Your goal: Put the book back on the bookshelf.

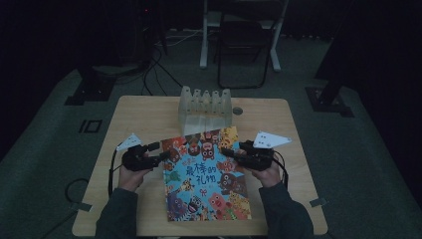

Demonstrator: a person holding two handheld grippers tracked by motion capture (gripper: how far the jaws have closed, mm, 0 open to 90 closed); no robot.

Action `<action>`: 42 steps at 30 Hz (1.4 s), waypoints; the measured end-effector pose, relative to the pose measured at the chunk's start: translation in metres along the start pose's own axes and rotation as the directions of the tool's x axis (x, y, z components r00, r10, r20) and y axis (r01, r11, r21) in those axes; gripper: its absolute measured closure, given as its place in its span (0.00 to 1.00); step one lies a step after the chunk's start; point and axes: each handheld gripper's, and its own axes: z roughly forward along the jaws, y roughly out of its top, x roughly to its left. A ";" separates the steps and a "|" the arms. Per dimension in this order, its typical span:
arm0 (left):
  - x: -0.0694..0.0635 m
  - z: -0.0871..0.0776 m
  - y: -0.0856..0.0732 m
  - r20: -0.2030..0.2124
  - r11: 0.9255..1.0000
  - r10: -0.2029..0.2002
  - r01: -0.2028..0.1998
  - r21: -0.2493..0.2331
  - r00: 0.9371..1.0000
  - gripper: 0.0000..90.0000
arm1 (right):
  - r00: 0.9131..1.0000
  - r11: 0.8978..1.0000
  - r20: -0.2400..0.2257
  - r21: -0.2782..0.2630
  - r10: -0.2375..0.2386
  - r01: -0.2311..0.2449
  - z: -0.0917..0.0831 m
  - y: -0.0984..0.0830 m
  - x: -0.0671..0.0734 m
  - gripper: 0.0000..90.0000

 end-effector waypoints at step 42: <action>-0.003 -0.006 0.017 0.163 0.997 -0.034 0.044 -0.055 0.986 0.38 | 0.998 0.998 -0.047 -0.052 -0.048 0.045 -0.017 0.000 -0.004 0.77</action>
